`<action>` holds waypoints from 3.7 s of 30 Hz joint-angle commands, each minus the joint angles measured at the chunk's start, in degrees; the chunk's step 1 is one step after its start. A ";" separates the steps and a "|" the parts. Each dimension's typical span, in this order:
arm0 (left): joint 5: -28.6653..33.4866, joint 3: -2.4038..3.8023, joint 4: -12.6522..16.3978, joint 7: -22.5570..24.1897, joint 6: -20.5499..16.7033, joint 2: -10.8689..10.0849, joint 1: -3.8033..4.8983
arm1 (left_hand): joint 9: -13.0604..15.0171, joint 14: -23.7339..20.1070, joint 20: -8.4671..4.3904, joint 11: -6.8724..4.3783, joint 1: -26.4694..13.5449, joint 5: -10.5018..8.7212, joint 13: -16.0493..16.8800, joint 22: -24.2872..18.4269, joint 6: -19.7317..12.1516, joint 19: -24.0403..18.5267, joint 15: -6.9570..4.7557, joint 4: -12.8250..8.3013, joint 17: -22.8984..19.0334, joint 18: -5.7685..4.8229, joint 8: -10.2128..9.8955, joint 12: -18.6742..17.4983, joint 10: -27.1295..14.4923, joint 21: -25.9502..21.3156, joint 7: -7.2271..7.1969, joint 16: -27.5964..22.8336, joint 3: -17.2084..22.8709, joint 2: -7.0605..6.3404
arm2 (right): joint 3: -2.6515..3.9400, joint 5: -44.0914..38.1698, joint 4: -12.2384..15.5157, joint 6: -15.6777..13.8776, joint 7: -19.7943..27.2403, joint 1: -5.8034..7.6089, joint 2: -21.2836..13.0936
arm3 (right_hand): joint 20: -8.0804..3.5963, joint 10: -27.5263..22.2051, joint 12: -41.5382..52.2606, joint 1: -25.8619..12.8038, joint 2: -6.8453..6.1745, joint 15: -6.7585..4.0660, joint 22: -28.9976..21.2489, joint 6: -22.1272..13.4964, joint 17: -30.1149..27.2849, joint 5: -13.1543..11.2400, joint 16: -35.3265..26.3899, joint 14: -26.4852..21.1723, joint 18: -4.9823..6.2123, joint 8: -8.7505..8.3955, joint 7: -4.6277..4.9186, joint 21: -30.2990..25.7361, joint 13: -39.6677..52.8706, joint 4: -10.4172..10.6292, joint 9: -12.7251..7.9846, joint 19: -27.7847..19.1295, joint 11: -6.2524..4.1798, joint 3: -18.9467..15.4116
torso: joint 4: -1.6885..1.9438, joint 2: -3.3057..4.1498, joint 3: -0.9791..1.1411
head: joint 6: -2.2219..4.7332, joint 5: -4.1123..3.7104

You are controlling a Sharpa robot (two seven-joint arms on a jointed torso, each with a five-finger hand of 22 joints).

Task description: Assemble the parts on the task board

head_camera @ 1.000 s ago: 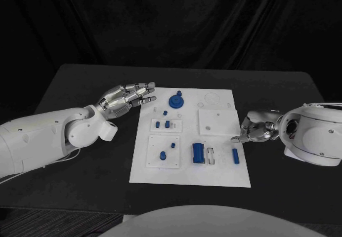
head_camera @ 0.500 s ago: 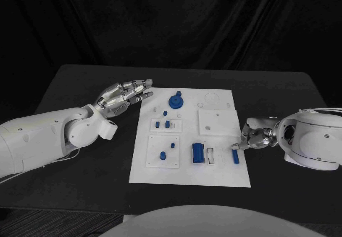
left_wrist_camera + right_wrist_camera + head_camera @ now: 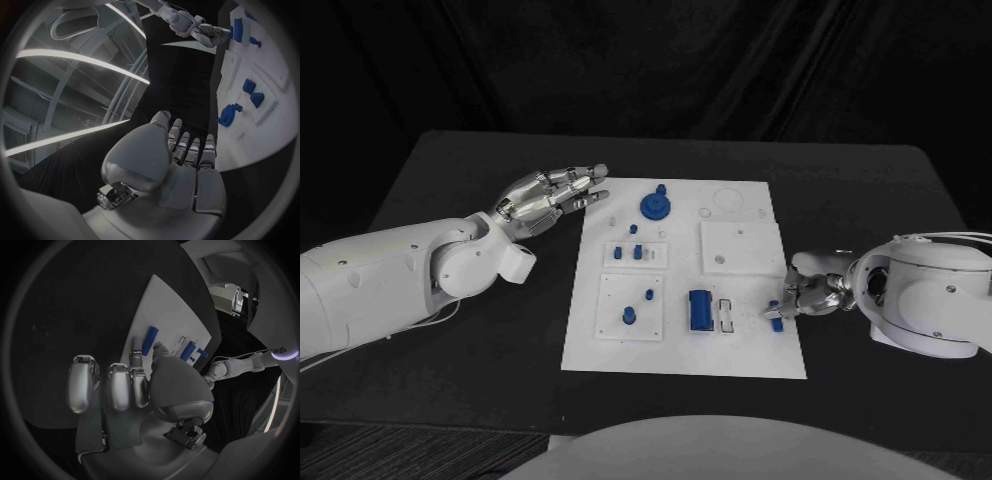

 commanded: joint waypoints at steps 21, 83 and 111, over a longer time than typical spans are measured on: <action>0.04 0.05 -0.13 -0.94 1.67 -0.02 -0.50 | -0.06 0.25 0.15 0.12 -0.16 -0.30 -0.05 0.14 -0.72 0.54 0.51 0.38 0.09 0.02 -0.43 -0.44 -0.52 0.37 0.05 -0.04 0.14 -0.40 | 0.00 1.35 0.45 -4.95 0.36 -2.50 0.90 | 1.39 5.96 0.15 13.11 -3.14 1.55 10.60 -2.16 1.66 19.22 -1.33 3.62 0.72 -7.44 2.90 -1.94 15.06 -20.08 4.17 0.46 1.74 19.79 | 0.01 0.02 -0.03 | -0.01 0.64; 0.04 0.05 -0.56 -2.27 2.47 0.75 -1.05 | -0.08 0.30 0.72 0.27 0.07 -0.30 -0.06 0.17 -1.12 0.77 0.78 0.38 0.09 0.20 -0.62 -0.57 -0.67 0.49 0.18 -0.04 0.44 -0.19 | 0.03 31.74 -1.59 -12.33 6.74 -1.97 5.33 | 1.90 5.96 0.15 -4.75 -3.54 1.89 10.95 -5.50 5.26 18.19 1.16 4.26 0.46 -8.37 2.94 0.11 15.06 -21.03 9.65 0.71 2.02 31.34 | 0.00 -0.01 0.00 | -0.01 1.15; 0.04 0.06 -0.58 -2.93 2.72 0.79 -1.11 | -0.07 0.31 0.89 0.32 0.22 -0.25 -0.06 0.17 -1.11 0.82 0.88 0.28 0.09 0.27 -0.63 -0.61 -0.71 0.52 0.22 -0.04 0.59 -0.16 | 0.03 28.80 -2.37 -11.70 4.50 -2.01 6.51 | 1.78 5.96 0.15 -9.71 -3.23 1.76 10.63 -7.30 3.81 13.64 0.57 3.99 0.65 -6.97 2.76 -0.66 15.06 -14.60 11.68 0.31 1.89 24.03 | 0.02 0.00 -0.04 | -0.01 1.18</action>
